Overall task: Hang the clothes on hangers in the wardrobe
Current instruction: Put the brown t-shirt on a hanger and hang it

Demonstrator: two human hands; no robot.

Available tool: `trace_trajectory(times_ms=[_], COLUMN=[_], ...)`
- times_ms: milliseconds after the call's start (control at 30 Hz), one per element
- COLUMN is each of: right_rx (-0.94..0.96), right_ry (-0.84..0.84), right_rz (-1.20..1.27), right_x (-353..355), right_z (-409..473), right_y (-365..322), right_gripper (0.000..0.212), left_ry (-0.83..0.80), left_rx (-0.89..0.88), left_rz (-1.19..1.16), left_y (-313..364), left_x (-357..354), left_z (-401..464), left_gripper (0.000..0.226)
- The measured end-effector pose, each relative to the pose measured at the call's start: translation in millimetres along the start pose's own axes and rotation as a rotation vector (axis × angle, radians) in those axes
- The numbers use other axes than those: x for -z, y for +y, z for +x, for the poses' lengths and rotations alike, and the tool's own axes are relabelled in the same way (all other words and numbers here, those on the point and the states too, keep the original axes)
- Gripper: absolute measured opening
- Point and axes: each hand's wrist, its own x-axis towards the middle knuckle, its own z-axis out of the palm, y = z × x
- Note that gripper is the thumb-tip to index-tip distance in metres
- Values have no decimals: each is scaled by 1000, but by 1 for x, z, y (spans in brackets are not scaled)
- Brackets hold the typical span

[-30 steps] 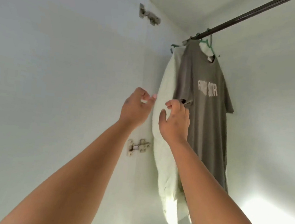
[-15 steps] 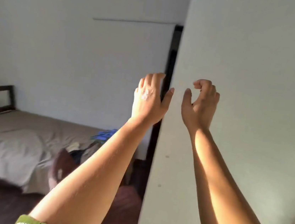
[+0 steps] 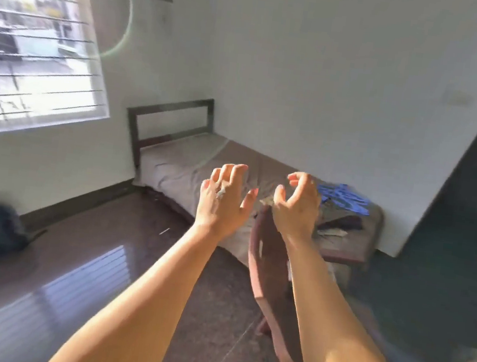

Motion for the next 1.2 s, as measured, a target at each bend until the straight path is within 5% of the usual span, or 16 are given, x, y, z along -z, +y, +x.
trace_trajectory(times_ms=[200, 333, 667, 933, 1200], right_rx=[-26, -46, -184, -464, -899], right_ry=[-297, -353, -297, -234, -292], right_rz=[-11, -12, -92, -201, -254], right_x=[-141, -230, -402, -441, -492], right_z=[-3, 10, 101, 163, 222], right_y=[-6, -6, 31, 138, 325], right_gripper=[27, 28, 26, 30, 26], left_ry=[-46, -81, -283, -456, -714], left_rx=[211, 286, 106, -63, -245], left_rz=[80, 88, 152, 138, 24], left_y=[-110, -180, -332, -339, -327], left_x=[-31, -60, -143, -285, -469], left_z=[6, 34, 175, 242, 308], left_gripper=[45, 45, 52, 57, 59])
